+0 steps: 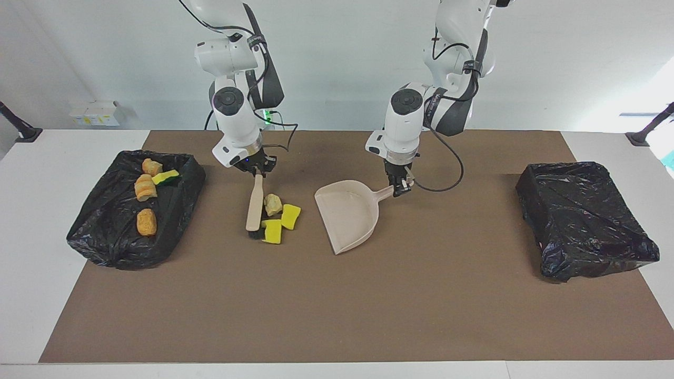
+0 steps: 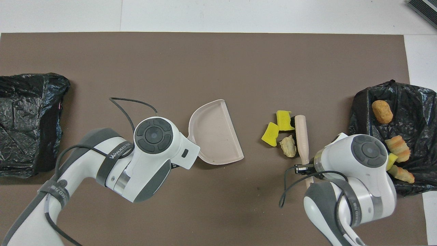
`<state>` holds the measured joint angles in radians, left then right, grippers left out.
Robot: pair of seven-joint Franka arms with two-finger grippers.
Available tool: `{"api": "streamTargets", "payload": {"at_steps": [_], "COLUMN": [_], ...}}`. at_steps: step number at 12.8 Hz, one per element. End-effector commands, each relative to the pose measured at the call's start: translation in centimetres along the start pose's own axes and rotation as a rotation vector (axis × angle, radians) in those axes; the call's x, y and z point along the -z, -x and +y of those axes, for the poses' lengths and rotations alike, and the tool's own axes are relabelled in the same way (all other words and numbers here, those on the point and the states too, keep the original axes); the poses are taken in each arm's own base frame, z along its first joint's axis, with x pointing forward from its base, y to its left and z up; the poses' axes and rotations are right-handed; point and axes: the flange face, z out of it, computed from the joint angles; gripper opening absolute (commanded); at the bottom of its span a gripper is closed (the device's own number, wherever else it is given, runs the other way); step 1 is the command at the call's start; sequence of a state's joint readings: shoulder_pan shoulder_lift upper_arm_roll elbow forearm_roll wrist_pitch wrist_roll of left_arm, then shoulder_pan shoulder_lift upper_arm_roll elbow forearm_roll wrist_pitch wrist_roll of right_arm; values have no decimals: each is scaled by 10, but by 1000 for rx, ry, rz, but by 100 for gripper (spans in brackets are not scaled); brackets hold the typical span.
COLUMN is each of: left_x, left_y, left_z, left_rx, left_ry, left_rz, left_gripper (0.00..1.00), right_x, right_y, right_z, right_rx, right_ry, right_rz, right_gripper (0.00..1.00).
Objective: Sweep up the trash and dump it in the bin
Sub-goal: 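Sweep the yellow sponges and bread into the dustpan with the right gripper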
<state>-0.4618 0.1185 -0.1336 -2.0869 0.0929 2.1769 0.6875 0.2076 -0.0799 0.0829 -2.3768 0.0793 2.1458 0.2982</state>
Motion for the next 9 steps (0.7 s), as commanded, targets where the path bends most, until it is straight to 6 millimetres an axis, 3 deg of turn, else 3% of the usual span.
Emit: {"api": "streamTargets", "payload": {"at_steps": [1,6,9], "left_x": [0,0,0], "left_y": [5,5,7], "left_z": [6,7,5], "left_rx": [24,46,51], "left_ry": [-6,5,6], "left_rz": [17,28,28], "left_gripper": [0,0,0], "right_x": [3,3,8], "right_y": [-6,-5,10], "right_z": [-35,-124,-174], "right_rx": [-31,175,241], "right_ry": [-31,-51,-129], "right_rz": [5,0,-2], "right_gripper": [0,0,0]}}
